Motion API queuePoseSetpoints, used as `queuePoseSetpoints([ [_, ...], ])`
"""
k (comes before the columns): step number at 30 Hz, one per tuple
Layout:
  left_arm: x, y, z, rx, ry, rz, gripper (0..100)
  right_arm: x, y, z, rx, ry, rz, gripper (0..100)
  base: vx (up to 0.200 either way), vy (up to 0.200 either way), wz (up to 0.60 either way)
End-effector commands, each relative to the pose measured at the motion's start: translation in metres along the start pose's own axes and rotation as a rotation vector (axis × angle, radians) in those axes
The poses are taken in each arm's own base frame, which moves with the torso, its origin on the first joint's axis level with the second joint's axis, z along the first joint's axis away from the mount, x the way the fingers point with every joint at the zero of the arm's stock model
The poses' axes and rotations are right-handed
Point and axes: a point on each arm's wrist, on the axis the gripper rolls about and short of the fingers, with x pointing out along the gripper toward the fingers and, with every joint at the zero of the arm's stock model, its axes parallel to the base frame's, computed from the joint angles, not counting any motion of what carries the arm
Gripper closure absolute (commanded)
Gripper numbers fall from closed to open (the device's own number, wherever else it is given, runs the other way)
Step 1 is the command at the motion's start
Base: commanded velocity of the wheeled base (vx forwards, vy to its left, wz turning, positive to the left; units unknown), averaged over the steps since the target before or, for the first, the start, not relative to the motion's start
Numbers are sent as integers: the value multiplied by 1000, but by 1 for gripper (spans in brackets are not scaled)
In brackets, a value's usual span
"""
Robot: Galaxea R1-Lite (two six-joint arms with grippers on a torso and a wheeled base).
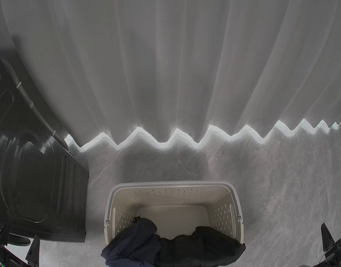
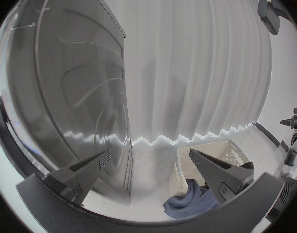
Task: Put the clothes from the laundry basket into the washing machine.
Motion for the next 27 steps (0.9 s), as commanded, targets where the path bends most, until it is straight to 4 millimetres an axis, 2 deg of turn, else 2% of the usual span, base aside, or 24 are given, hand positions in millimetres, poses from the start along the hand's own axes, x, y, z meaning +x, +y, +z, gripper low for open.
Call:
queuePoseSetpoints([
  [1, 0, 0, -5, -1, 0, 0, 0, 0, 0, -5, 0, 1, 1, 0, -200, 0, 0],
  [25, 0, 0, -5, -1, 0, 0, 0, 0, 0, -5, 0, 1, 0, 0, -200, 0, 0],
  [27, 0, 0, -5, -1, 2, 0, 0, 0, 0, -5, 0, 1, 0, 0, 0, 0, 0],
])
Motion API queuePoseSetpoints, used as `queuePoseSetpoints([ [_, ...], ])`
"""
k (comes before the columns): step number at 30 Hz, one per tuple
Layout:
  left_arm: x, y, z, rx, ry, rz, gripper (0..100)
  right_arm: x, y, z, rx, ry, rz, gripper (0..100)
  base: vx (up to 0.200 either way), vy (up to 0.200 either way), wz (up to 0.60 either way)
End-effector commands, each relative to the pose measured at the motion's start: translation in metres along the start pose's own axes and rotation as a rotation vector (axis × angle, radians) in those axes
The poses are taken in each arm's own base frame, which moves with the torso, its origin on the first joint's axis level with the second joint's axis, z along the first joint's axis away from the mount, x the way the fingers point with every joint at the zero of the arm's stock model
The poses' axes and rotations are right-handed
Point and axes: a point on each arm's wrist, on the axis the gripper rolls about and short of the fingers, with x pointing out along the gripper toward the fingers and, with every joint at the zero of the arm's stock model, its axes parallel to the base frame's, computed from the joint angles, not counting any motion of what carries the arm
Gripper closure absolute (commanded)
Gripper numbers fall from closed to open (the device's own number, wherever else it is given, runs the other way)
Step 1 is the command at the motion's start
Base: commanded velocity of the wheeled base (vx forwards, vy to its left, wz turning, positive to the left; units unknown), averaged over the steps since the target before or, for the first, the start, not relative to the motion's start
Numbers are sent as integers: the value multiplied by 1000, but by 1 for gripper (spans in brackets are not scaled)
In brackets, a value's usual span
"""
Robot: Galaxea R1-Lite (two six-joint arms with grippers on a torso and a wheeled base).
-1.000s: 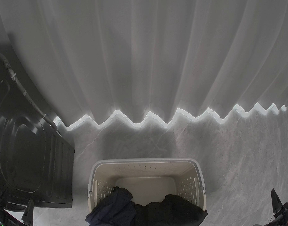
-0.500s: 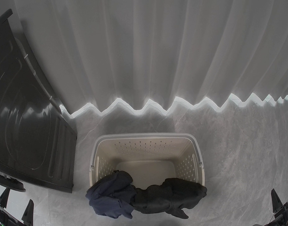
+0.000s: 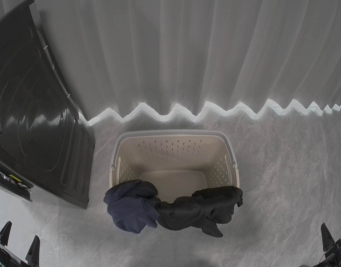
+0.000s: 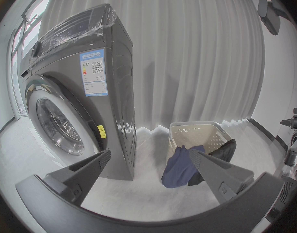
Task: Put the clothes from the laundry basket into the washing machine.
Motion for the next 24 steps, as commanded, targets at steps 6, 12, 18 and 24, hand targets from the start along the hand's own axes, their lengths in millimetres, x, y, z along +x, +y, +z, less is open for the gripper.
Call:
queuePoseSetpoints([
  [6, 0, 0, -5, 0, 2, 0, 0, 0, 0, -5, 0, 1, 0, 0, 0, 0, 0],
  [12, 0, 0, -5, 0, 2, 0, 0, 0, 0, -5, 0, 1, 0, 0, 0, 67, 0],
  [18, 0, 0, -5, 0, 0, 0, 0, 0, 0, -5, 0, 1, 0, 0, 0, 200, 0],
  [24, 0, 0, -5, 0, 0, 0, 0, 0, 0, -5, 0, 1, 0, 0, 0, 200, 0],
])
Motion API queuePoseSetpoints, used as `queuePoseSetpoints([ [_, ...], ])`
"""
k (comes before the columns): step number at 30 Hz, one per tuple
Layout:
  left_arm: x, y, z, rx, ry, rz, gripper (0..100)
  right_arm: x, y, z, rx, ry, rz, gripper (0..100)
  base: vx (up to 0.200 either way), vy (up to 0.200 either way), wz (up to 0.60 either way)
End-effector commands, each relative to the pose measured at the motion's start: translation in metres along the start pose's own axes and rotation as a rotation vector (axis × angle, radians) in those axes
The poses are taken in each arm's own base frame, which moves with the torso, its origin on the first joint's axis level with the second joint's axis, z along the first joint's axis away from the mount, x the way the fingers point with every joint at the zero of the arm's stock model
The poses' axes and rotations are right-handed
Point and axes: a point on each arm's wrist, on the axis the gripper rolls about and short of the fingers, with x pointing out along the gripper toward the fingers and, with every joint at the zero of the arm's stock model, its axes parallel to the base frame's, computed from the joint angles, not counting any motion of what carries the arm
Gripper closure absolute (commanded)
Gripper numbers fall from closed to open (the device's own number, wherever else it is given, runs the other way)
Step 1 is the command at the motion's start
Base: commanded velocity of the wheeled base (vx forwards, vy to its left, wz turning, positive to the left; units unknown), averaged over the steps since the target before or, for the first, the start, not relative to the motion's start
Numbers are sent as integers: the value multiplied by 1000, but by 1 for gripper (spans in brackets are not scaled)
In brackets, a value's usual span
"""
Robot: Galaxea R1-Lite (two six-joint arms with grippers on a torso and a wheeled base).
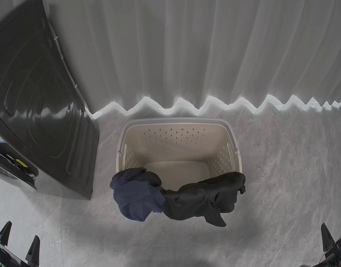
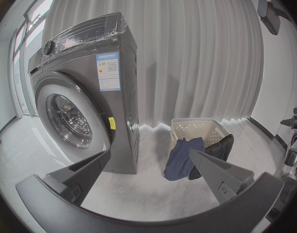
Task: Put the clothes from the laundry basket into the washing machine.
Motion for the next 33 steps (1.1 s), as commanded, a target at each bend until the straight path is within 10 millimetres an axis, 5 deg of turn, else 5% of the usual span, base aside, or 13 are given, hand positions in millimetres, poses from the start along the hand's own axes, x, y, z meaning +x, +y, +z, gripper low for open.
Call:
queuePoseSetpoints([
  [1, 0, 0, -5, -1, 2, 0, 0, 0, 0, -5, -1, 1, 1, 0, 0, 200, 0],
  [13, 0, 0, -5, -1, 2, 0, 0, 0, 0, -5, -1, 1, 1, 0, 0, 200, 0],
  [33, 0, 0, -5, -1, 2, 0, 0, 0, 0, -5, -1, 1, 1, 0, -90, 0, 0],
])
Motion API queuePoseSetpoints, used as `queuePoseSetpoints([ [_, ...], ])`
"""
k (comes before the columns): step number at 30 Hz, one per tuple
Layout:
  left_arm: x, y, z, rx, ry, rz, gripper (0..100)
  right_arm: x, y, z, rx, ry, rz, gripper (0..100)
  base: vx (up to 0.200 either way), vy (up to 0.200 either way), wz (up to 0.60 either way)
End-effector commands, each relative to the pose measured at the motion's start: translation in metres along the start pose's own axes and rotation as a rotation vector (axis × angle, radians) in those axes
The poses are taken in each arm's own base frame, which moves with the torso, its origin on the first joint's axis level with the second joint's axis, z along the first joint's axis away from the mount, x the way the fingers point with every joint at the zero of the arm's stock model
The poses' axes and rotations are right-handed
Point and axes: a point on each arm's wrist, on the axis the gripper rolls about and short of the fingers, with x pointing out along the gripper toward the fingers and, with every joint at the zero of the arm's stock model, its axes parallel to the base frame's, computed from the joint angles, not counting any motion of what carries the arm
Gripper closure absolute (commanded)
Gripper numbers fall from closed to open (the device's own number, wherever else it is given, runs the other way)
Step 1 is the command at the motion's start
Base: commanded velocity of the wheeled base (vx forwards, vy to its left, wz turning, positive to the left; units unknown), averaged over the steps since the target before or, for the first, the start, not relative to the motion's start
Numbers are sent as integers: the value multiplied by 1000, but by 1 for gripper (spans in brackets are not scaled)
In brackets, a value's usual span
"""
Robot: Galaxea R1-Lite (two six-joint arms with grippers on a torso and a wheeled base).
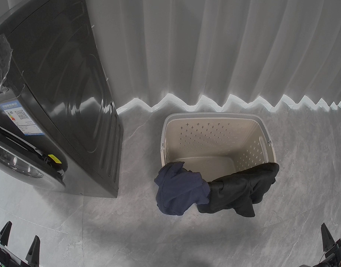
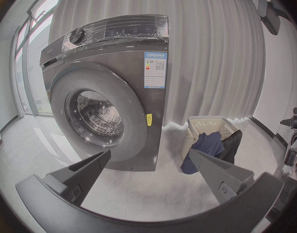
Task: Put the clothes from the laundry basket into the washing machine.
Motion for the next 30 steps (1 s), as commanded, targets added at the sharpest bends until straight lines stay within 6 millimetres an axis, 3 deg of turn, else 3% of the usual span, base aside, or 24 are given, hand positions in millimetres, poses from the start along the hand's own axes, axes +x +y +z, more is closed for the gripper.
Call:
queuePoseSetpoints([
  [1, 0, 0, -5, 0, 2, 0, 0, 0, 0, -5, 0, 2, 1, 0, 0, 0, 0],
  [30, 0, 0, -5, 0, 0, 0, 0, 0, 0, -5, 0, 2, 1, 0, 0, 200, 0],
])
